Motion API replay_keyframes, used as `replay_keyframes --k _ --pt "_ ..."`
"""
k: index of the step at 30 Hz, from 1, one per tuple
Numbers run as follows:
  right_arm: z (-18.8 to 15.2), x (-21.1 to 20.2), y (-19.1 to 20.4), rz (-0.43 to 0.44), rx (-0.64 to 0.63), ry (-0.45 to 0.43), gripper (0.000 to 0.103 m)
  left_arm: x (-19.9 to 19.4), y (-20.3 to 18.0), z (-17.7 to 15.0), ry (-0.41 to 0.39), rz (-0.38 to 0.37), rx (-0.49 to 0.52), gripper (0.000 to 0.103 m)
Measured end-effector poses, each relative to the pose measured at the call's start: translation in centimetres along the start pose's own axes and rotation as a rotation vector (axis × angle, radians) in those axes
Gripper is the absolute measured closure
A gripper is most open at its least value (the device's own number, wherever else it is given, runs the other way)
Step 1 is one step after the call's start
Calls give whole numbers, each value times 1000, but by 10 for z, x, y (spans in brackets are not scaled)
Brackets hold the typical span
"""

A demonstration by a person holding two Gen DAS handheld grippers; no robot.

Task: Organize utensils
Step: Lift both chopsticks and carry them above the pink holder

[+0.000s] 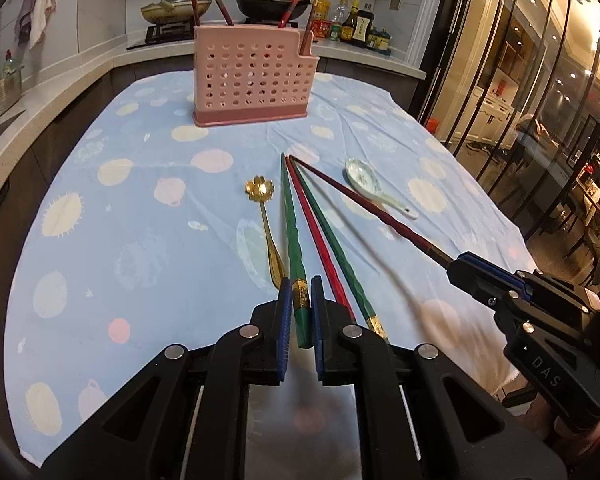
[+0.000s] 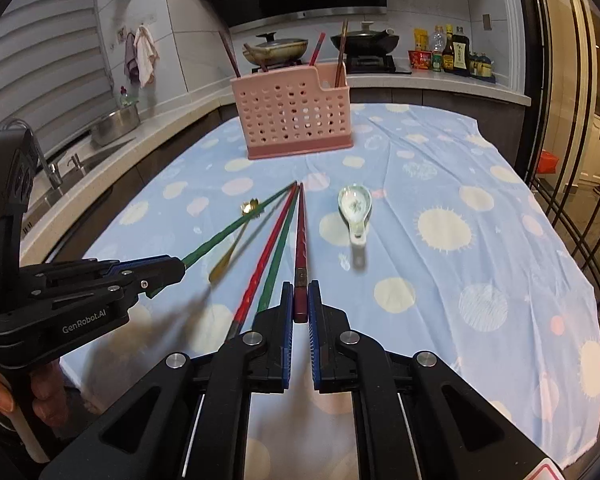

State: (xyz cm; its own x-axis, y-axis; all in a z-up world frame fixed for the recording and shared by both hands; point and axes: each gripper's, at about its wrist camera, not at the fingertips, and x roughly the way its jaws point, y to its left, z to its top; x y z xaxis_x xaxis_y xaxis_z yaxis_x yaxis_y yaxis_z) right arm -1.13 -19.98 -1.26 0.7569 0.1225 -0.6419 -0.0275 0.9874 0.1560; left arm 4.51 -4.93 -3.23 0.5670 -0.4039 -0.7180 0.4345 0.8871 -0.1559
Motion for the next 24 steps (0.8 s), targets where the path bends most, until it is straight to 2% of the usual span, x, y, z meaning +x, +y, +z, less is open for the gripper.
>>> replay_keyframes --k 5,7,13,17,20,22,24 --pt "35 -19 -3 9 2 -95 96 -16 2 27 -75 -7 5 96" --pt "51 -24 -4 7 -4 -134 96 -21 3 41 -104 -13 12 102" --pt "98 -26 -7 7 -15 -216 96 -28 4 86 -189 -2 43 103" --pt "109 -26 -9 4 -11 -236 96 -33 10 100 -216 18 39 102" --pt "98 -25 -9 19 -2 -218 96 -29 20 88 -187 15 16 101" --pt "86 -22 -10 27 11 -192 96 -19 25 71 -139 18 5 100" --pt "75 -19 -9 27 18 -164 96 -2 30 49 -70 23 -8 89"
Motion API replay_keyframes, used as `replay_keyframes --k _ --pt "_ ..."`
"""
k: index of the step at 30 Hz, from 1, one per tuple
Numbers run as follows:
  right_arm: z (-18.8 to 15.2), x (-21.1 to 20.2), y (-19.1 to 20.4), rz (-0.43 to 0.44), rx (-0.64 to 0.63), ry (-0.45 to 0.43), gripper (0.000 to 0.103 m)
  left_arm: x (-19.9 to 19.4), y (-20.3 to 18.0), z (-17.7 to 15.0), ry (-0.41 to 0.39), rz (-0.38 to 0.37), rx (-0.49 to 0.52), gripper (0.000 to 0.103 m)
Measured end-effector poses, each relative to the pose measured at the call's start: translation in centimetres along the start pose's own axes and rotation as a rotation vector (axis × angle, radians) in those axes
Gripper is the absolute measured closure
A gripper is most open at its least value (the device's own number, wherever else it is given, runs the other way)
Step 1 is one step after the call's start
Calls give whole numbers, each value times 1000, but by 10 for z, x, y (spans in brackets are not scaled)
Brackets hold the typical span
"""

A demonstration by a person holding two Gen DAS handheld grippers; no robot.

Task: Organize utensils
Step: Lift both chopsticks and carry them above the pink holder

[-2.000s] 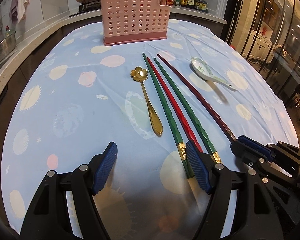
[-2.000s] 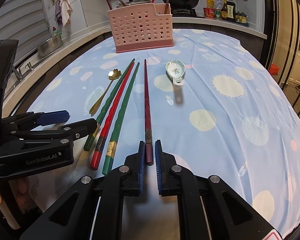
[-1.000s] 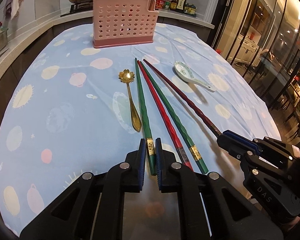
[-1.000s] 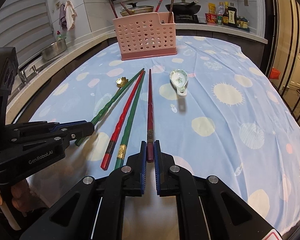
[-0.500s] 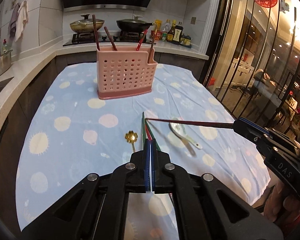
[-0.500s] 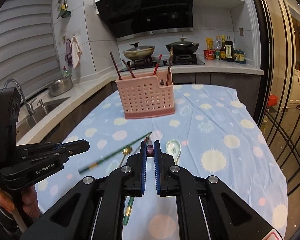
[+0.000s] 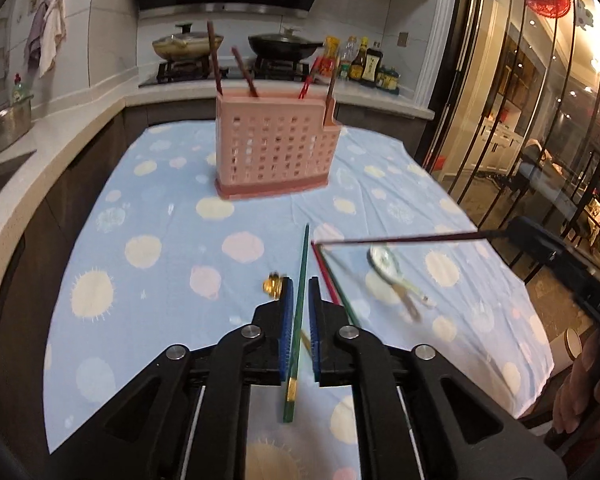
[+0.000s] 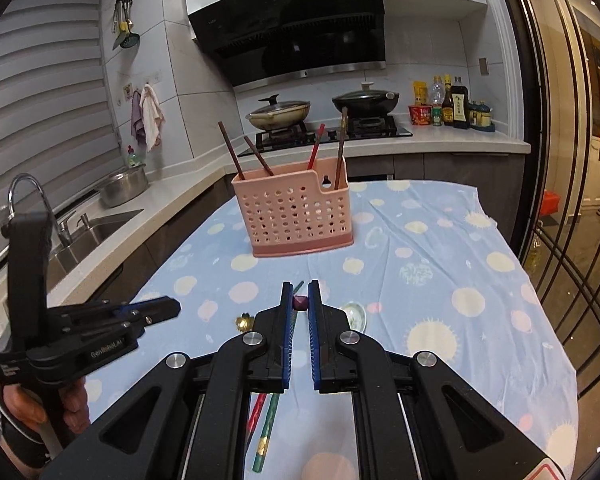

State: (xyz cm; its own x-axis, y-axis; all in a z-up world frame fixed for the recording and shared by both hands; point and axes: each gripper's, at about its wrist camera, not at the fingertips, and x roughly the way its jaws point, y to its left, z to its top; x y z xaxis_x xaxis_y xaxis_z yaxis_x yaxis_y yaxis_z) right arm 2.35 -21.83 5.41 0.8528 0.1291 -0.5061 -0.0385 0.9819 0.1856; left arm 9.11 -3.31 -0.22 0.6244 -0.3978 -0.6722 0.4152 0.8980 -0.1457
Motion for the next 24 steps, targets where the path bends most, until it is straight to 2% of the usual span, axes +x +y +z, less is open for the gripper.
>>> replay_keyframes --k 4,9,14,16,17,19,24 --pt "-15 1 0 -4 15 37 96 28 3 -43 126 11 -11 85" --pt "-21 0 -1 -7 24 50 96 40 6 -63 170 26 -16 85" --pt "-24 1 0 -9 28 57 96 42 4 -65 159 25 -6 85" --pt "-25 1 1 -9 29 60 96 42 5 -64 155 29 -8 90" --pt "-26 2 1 -9 29 61 96 43 6 -64 158 25 -9 95" --pt "-25 2 1 -9 27 60 96 42 9 -61 160 6 -23 96" --pt "-12 1 2 -9 1 28 96 21 6 -39 94 -20 -20 96"
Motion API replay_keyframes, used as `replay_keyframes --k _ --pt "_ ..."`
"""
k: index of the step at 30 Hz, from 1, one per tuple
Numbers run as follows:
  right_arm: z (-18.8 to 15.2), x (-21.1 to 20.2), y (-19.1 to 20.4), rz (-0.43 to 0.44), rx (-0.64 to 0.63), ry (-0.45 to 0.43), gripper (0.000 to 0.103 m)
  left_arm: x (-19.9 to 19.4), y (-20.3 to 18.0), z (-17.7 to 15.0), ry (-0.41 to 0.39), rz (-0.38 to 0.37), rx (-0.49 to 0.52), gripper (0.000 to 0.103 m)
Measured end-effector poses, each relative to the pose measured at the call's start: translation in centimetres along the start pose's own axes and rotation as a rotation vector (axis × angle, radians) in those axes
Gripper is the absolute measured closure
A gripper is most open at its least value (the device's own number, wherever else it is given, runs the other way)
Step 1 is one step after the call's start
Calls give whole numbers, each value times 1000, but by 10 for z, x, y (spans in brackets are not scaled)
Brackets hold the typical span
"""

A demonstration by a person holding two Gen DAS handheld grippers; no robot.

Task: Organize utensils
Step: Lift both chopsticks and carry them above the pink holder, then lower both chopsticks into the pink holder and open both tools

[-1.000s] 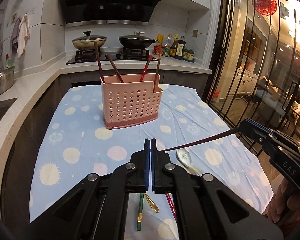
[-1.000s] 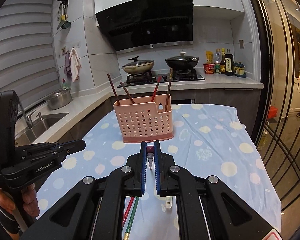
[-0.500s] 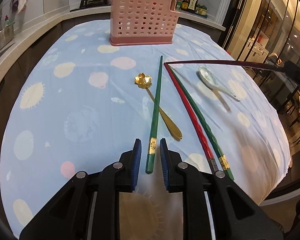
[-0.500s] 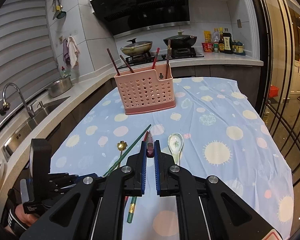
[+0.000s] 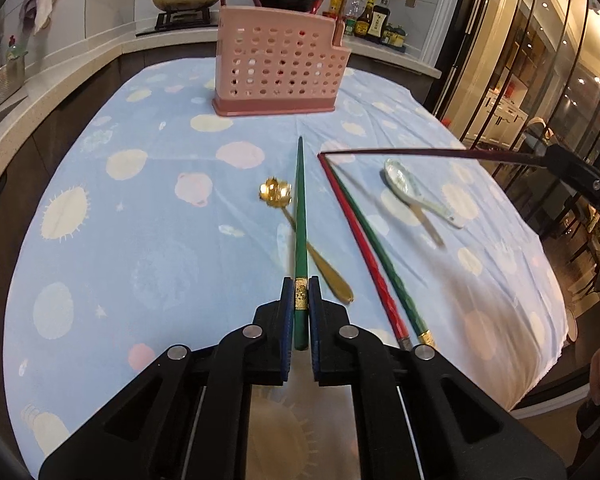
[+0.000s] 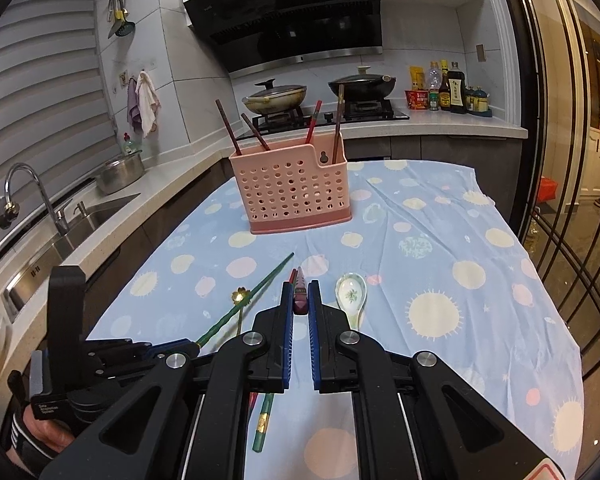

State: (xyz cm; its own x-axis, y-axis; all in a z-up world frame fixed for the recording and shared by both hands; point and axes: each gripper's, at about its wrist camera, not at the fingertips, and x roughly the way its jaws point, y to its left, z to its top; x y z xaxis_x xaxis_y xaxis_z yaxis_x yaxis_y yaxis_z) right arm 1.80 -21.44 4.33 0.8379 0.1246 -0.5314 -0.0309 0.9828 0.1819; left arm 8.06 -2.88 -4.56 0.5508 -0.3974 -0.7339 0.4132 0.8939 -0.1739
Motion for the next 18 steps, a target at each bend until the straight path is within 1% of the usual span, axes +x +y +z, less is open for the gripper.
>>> replay_keyframes --k 3,6,9,18 --pt "19 -1 2 3 -28 -44 96 -17 -3 25 -64 -12 16 96" --pt "41 2 4 11 -44 -86 96 -31 -8 57 -130 -15 40 96" --pt "65 4 4 21 -53 -123 96 -42 -13 89 -190 -2 74 96" --pt "145 15 9 48 -82 -220 96 -68 -22 178 -323 19 127 96"
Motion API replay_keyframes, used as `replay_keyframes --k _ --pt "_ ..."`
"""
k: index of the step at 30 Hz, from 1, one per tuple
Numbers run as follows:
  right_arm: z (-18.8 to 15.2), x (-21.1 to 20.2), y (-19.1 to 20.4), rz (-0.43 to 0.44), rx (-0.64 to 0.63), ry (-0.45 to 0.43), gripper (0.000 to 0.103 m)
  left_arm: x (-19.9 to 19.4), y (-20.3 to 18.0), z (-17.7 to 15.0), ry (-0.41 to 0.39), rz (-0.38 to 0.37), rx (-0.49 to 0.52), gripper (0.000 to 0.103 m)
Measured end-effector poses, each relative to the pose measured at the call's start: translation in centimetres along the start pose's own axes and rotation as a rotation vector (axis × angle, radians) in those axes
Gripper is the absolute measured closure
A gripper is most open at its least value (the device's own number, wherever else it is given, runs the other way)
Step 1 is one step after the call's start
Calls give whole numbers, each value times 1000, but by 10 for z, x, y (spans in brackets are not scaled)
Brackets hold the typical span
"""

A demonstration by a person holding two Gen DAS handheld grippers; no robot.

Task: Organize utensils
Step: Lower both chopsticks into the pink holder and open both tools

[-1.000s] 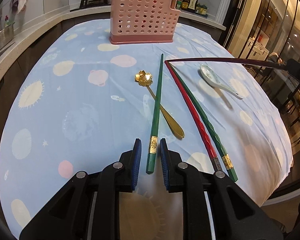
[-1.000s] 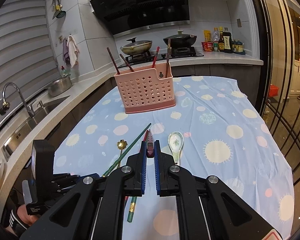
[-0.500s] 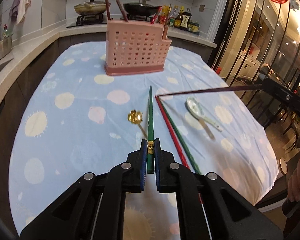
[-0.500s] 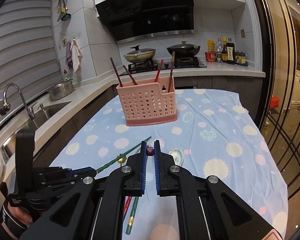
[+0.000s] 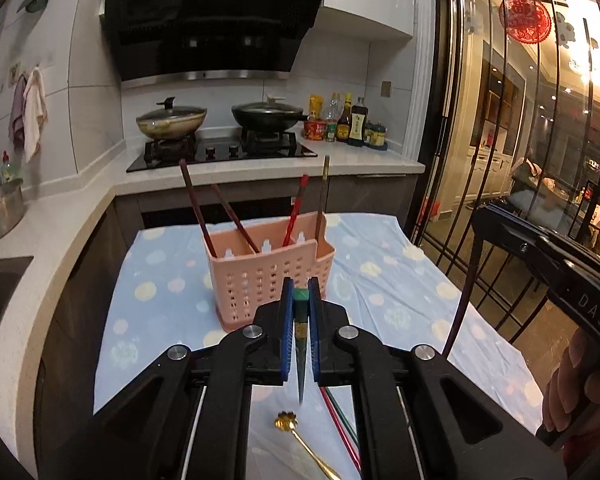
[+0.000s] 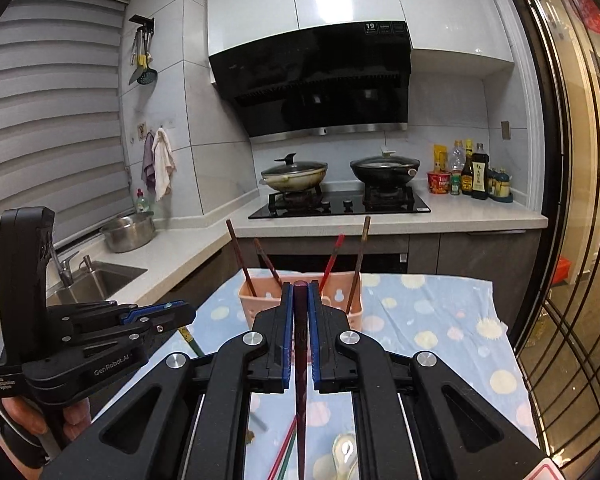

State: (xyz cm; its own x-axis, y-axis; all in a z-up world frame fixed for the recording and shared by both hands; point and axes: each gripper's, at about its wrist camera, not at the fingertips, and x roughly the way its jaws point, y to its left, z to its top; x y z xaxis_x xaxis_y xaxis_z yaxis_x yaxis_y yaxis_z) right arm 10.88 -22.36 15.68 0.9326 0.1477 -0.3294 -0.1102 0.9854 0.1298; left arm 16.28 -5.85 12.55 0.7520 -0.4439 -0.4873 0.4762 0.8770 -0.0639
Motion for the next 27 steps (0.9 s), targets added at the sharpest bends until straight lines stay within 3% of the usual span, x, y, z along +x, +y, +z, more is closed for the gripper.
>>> replay_keyframes --k 9,16,21,27 --pt "79 29 -14 36 40 -108 96 -5 6 83 -133 24 40 96" --pt "132 70 -12 12 30 -156 96 7 11 141 -211 37 43 96" --pt "151 102 -14 -7 18 -160 96 28 19 166 -213 66 44 96" --pt "155 137 -26 -39 12 -132 96 52 36 172 -182 103 35 96"
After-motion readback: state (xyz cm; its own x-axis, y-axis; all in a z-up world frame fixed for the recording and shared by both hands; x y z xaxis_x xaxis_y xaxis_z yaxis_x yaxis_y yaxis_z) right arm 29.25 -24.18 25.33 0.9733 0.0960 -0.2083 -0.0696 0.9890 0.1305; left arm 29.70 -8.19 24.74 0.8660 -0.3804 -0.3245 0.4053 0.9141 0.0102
